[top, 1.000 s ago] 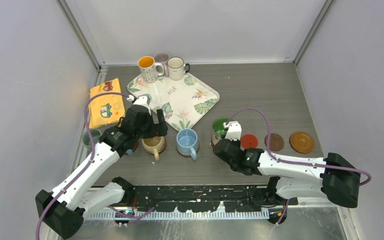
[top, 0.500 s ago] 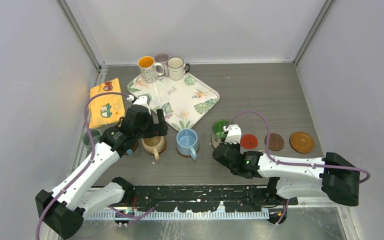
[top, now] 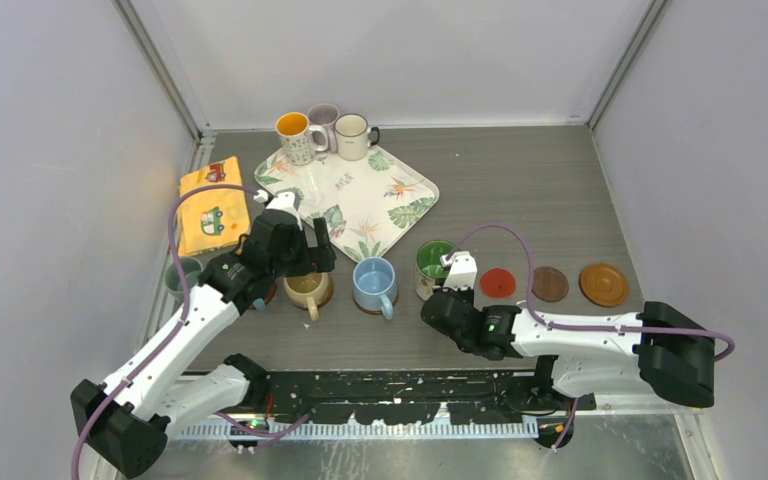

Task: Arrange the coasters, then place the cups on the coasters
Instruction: Place the cup on the coaster.

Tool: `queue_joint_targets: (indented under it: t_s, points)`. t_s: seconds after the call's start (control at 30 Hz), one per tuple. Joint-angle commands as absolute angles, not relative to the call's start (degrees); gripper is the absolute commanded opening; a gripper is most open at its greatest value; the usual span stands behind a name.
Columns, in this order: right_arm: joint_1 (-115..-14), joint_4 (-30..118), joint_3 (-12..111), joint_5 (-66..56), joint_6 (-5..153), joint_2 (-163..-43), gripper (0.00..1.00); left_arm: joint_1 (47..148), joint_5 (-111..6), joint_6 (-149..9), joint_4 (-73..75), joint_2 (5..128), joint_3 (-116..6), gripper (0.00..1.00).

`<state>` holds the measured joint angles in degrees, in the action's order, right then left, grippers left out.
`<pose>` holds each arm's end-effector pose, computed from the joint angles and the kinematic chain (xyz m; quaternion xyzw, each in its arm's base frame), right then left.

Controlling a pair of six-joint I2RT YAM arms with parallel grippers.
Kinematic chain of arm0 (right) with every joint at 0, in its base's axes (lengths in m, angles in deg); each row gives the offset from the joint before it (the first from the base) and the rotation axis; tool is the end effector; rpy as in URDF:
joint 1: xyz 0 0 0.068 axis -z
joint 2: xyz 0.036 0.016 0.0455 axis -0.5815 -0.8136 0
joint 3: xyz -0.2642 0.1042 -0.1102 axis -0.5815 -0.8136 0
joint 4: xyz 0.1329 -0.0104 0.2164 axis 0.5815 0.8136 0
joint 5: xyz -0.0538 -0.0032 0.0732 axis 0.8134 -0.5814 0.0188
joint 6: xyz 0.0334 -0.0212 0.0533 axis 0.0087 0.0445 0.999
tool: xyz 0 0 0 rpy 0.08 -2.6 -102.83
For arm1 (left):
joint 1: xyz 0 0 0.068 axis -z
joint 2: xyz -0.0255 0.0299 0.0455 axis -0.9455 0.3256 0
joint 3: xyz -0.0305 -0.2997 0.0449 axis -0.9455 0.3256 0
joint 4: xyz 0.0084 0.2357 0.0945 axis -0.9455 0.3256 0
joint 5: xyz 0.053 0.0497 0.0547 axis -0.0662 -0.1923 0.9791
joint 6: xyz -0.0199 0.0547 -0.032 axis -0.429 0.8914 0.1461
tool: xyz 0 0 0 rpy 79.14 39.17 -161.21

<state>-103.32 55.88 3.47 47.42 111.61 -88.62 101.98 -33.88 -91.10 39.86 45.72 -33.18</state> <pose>0.1101 0.1710 0.2058 -0.0476 0.8764 0.0614 0.4753 0.1621 -0.0865 0.3161 -0.0496 0.9045 -0.1501 0.3960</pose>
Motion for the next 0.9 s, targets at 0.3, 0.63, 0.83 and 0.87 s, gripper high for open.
queue_joint_targets:
  t_s: [0.3, 0.63, 0.83, 0.87]
  points:
    - [-103.6, 55.9, 8.1, 59.1, 109.2, -80.9, 0.01, 101.7, -34.3, -90.9, 37.6, 45.9, -34.5, 1.0]
    - [-103.6, 53.7, 4.9, 59.5, 109.2, -83.2, 0.01, 101.7, -34.8, -90.9, 37.2, 46.3, -34.8, 1.0]
    - [-103.6, 51.7, 3.7, 59.2, 108.6, -85.9, 0.01, 101.7, -34.7, -90.7, 37.5, 46.4, -35.0, 1.0]
    - [-103.7, 51.4, 3.6, 59.2, 108.6, -86.4, 0.01, 101.6, -34.6, -90.6, 37.5, 46.3, -35.0, 1.0]
